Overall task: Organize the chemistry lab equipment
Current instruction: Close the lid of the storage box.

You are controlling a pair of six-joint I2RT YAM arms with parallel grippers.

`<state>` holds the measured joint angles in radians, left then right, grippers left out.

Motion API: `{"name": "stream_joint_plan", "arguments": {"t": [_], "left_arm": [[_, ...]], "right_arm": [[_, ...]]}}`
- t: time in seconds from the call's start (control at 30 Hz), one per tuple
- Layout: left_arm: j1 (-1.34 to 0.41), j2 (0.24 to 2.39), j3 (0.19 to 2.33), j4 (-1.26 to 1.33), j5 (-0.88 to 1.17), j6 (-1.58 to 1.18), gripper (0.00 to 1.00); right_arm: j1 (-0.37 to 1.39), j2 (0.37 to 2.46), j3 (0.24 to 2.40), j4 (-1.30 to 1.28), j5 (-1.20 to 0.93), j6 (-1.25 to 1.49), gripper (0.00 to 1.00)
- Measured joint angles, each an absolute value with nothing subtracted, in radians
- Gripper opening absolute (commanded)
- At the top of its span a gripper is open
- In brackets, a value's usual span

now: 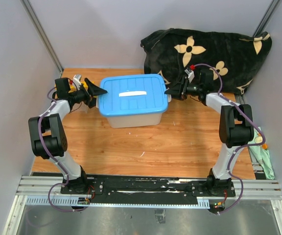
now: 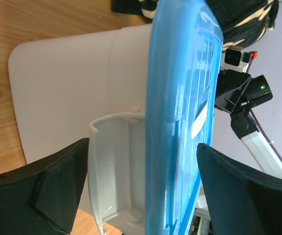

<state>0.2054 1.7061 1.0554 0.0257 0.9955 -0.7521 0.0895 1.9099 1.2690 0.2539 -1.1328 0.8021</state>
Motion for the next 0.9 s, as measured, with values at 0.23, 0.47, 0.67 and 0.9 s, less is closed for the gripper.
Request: {"name": "stream_joint_plan", "arguments": {"t": [0.23,0.47,0.67,0.9], "left_arm": [[0.2,1.702,1.145,-0.113,0.942,-0.662,0.89],[0.186,1.701,1.215,-0.251,0.888,-0.583,0.85],[0.18,1.701,1.277,-0.358,0.839,-0.533,0.82],[0.169,1.701,1.341,-0.448,0.783,-0.49,0.77]], "right_arm": [[0.097,1.91,1.287,0.215,-1.132,0.777,0.5],[0.099,1.905,1.303,0.167,-1.127,0.738,0.51],[0.102,1.89,1.304,0.129,-1.123,0.715,0.53],[0.113,1.884,1.333,0.072,-1.113,0.686,0.55]]}}
